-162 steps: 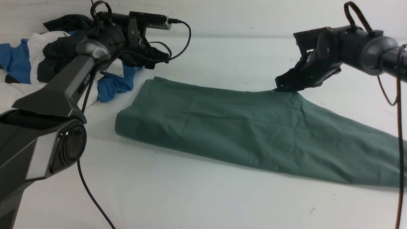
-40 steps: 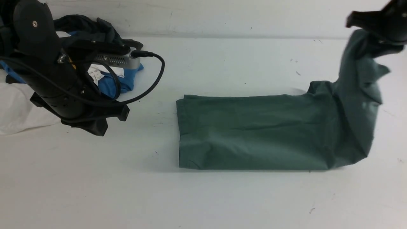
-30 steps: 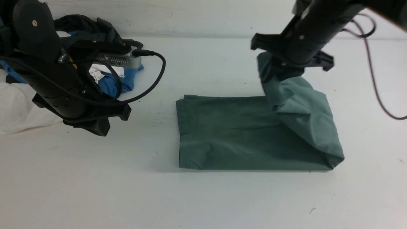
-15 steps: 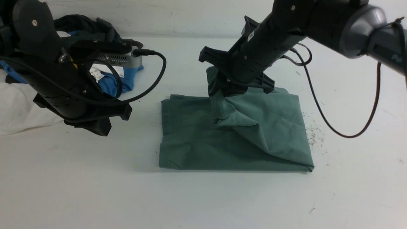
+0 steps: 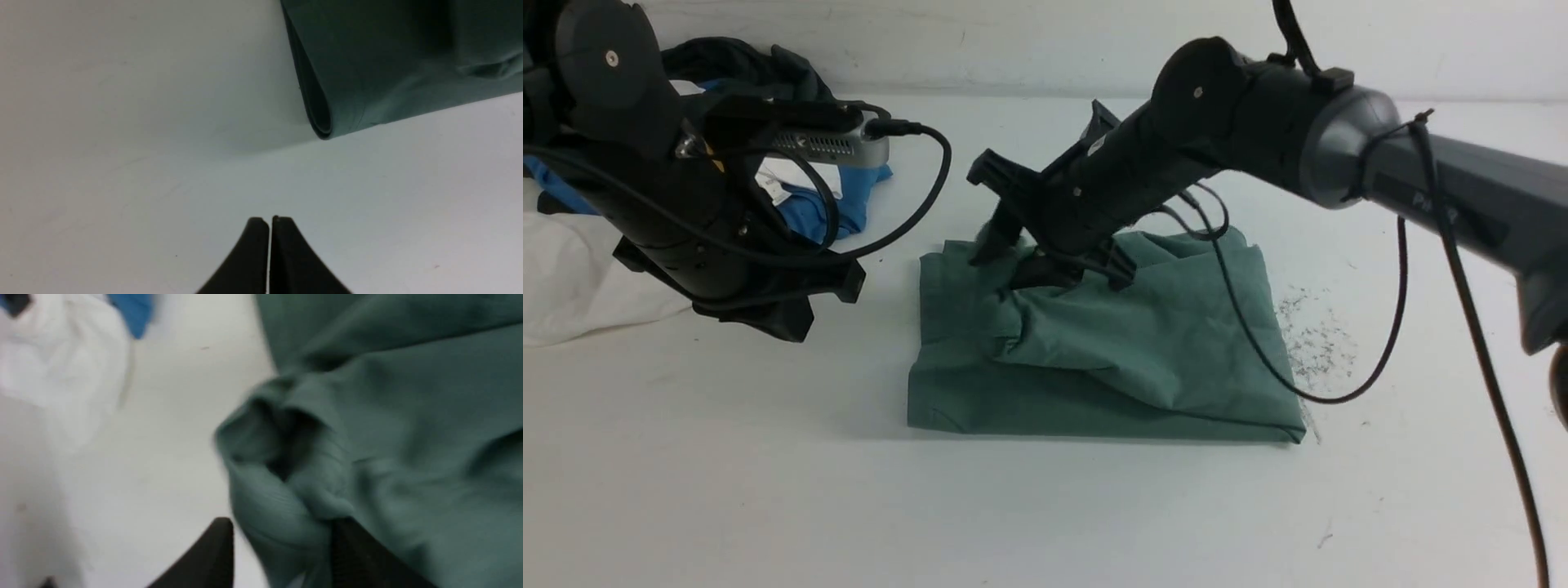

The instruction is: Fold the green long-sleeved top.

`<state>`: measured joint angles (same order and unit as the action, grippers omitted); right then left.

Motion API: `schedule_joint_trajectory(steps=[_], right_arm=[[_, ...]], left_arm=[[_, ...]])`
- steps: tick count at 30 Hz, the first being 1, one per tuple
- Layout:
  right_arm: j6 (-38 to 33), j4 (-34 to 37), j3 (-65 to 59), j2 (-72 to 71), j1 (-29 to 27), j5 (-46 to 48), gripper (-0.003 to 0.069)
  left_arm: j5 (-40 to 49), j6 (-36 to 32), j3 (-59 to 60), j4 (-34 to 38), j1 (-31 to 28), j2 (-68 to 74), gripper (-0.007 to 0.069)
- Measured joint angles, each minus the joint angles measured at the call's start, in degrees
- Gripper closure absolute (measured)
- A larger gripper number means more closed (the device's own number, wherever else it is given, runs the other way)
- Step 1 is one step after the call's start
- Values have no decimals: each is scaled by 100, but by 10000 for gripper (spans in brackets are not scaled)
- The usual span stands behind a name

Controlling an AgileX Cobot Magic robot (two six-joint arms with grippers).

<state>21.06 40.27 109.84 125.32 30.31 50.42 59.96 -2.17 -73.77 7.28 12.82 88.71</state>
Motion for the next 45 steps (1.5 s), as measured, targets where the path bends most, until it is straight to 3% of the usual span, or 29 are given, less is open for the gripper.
schedule_joint_trajectory(steps=[5, 9, 12, 16, 19, 21, 25, 33, 45], right_arm=[[-838, 619, 0, -20, -63, 46, 219], [-1680, 518, 0, -115, -414, 655, 232], [-1939, 149, 0, -244, -682, 1169, 288], [-2059, -1404, 0, -548, -1014, 1930, 524], [-2059, -2268, 0, -645, -1010, 2011, 634], [-2048, -2569, 0, -659, -948, 2034, 659], [-2068, -2656, 0, -607, -640, 2043, 671], [-1804, -2596, -5, -10, -388, 2043, 673], [-1539, -2633, -805, 97, -394, 1976, 673]], left_arm=[[-1, 0, 0, 0, 0, 0, 629], [-1, 0, 0, 27, 0, 0, 629], [-7, -17, 0, 107, 0, 0, 629], [-338, -563, -8, 883, 0, 69, 629], [-442, -1097, -89, 1637, 18, 301, 629], [-471, -1422, -209, 2024, 86, 516, 629], [-775, -1744, -589, 2328, 333, 1138, 629], [-1008, -1657, -1018, 2392, 492, 2090, 629], [-370, -767, -1029, 1054, 503, 2587, 629]])
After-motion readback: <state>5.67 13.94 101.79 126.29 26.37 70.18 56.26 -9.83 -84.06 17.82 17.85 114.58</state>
